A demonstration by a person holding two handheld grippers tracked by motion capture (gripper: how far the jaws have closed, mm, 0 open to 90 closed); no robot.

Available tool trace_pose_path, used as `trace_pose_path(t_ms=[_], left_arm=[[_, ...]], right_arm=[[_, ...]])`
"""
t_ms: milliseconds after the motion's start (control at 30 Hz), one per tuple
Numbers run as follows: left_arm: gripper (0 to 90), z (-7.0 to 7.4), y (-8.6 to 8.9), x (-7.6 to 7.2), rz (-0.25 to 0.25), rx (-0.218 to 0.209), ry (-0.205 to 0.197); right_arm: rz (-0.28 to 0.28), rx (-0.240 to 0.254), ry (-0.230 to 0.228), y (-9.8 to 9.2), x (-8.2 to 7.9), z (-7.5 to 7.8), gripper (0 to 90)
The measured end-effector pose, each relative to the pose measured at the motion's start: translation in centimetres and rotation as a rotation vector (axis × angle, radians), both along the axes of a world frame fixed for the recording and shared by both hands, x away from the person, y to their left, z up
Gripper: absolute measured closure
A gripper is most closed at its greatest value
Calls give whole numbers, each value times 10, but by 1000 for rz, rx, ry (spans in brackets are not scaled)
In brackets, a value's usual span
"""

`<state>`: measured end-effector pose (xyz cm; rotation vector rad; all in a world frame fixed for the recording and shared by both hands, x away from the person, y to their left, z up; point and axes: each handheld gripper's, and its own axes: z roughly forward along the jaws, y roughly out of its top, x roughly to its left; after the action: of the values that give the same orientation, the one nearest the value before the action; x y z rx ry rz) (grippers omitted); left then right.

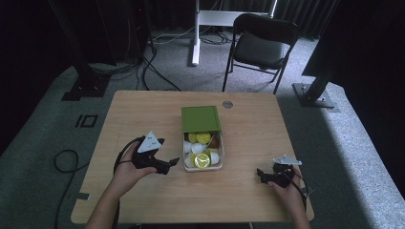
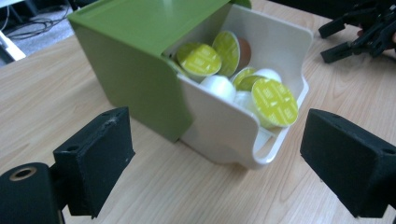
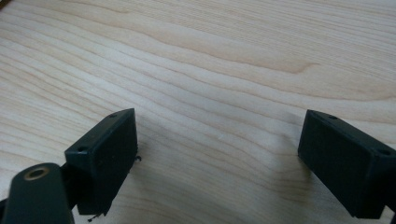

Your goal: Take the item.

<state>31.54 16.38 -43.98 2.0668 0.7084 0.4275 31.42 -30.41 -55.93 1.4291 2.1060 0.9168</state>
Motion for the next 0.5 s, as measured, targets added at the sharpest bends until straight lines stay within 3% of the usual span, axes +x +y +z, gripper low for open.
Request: trace_pose_path(t_ms=[133,500], left_arm=[[104,1,-6,1,-2,-16,-11],[104,0,-31,3,-59,14,-29]], right_arm=[[0,0,0,0,0,0,117],[0,0,0,0,0,0,117]])
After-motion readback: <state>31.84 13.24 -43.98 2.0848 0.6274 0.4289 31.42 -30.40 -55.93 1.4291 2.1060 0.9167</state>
